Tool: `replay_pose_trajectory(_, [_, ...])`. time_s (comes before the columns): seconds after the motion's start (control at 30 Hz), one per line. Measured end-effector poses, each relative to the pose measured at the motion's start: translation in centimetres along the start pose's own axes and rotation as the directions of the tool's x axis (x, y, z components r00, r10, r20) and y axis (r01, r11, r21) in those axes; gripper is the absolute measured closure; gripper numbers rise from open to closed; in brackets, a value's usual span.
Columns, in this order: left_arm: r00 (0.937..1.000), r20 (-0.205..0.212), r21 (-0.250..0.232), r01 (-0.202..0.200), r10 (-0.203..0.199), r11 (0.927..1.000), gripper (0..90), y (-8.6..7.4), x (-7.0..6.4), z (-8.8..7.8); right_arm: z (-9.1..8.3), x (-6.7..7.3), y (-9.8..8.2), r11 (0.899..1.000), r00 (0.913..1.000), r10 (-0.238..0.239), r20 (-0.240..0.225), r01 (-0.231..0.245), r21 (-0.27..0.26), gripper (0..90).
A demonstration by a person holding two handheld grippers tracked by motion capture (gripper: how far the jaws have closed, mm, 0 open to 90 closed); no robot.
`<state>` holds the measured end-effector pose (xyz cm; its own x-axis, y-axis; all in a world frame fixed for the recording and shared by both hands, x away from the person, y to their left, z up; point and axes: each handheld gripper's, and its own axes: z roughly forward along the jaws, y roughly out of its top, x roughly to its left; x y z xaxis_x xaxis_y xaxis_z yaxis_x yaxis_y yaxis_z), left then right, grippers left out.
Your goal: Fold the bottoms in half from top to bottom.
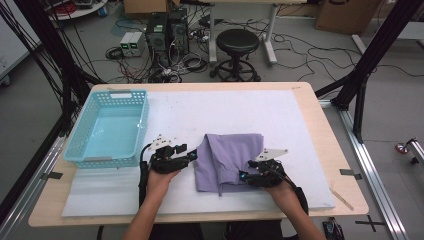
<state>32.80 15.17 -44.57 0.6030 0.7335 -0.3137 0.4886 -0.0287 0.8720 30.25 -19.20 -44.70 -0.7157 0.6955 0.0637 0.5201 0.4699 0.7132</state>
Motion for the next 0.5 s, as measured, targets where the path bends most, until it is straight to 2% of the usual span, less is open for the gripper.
replay_pose_trajectory(0.1, [0.9999,0.009,0.004,-0.007,0.007,1.0000,47.5,0.0,-0.1,0.1,-0.4,0.3,-0.3,1.000,0.9999,-0.013,-0.004,0.013,0.001,45.7])
replay_pose_trajectory(0.2, [0.9997,0.023,0.011,-0.011,0.011,0.9999,54.4,0.1,-0.3,0.4,-0.5,0.4,-0.5,1.000,0.9996,-0.020,-0.022,0.020,0.005,45.7])
replay_pose_trajectory(0.27, [0.9993,0.030,0.011,-0.022,0.021,0.9997,59.8,0.1,-0.7,0.6,-0.6,0.2,-0.4,1.000,0.9989,-0.007,-0.047,0.007,0.002,45.5])
replay_pose_trajectory(0.3, [0.9991,0.035,0.014,-0.025,0.025,0.9996,60.1,0.2,-0.8,0.7,-0.9,0.2,-0.4,1.000,0.9987,-0.003,-0.051,0.002,-0.017,46.2])
replay_pose_trajectory(0.37, [0.9987,0.040,0.015,-0.034,0.033,0.9993,62.7,0.3,-1.1,0.9,-1.4,0.1,-0.1,0.997,0.9996,0.005,-0.028,-0.007,-0.082,47.9])
replay_pose_trajectory(0.43, [0.9986,0.042,0.017,-0.034,0.033,0.9993,63.9,0.3,-1.1,1.0,-1.6,-0.2,0.2,0.995,0.9999,-0.001,0.013,0.002,-0.104,58.8])
replay_pose_trajectory(0.5, [0.9987,0.040,0.022,-0.033,0.032,0.9992,64.8,0.3,-1.2,1.1,-1.3,-0.5,0.4,0.997,0.9993,0.003,0.038,0.000,-0.080,68.6])
